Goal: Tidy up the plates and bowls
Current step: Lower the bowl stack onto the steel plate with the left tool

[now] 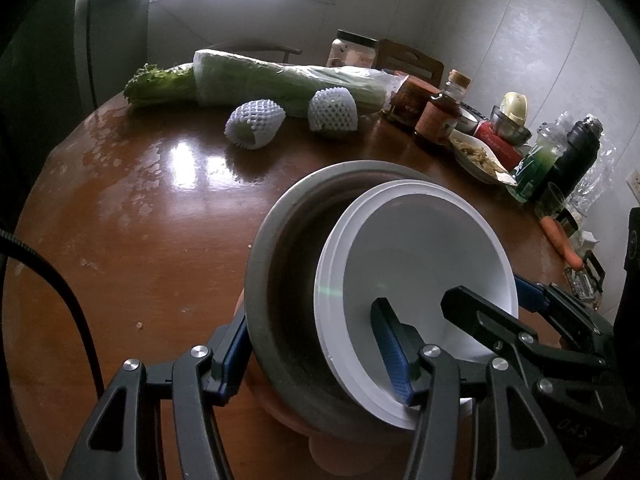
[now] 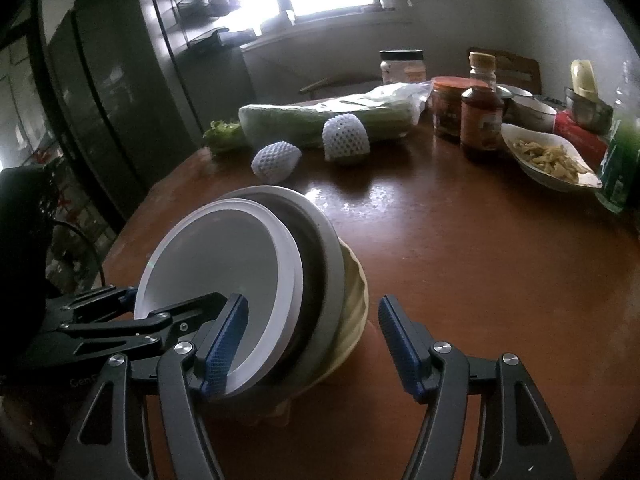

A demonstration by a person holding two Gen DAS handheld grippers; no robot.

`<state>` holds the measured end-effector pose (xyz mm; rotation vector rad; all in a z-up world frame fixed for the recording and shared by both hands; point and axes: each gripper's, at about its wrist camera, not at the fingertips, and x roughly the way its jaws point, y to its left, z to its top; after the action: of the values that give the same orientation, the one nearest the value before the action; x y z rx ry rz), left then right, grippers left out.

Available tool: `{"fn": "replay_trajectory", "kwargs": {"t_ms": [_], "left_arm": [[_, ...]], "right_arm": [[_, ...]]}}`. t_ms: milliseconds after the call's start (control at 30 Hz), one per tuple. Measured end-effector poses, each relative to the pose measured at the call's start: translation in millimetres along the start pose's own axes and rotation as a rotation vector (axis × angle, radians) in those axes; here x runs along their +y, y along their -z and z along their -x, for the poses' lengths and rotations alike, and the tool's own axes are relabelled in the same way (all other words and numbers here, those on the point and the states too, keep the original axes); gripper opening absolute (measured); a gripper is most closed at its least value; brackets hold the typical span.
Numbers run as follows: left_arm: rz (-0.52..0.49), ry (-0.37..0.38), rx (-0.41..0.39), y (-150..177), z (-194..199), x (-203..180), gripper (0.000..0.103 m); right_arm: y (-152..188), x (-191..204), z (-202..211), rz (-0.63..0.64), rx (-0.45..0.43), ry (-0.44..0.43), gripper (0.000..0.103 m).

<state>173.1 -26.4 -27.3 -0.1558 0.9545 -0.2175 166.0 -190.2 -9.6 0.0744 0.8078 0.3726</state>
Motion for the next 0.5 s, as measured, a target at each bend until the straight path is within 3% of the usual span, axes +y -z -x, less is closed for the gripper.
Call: {"fn": "replay_trajectory", "kwargs": {"t_ms": [500], "left_arm": [[-0.007, 0.015, -0.016, 0.4, 2.1, 3.7, 0.057]], "right_arm": [[-2.7, -0.1, -5.7, -0.006, 0.007, 0.026, 0.069]]}}
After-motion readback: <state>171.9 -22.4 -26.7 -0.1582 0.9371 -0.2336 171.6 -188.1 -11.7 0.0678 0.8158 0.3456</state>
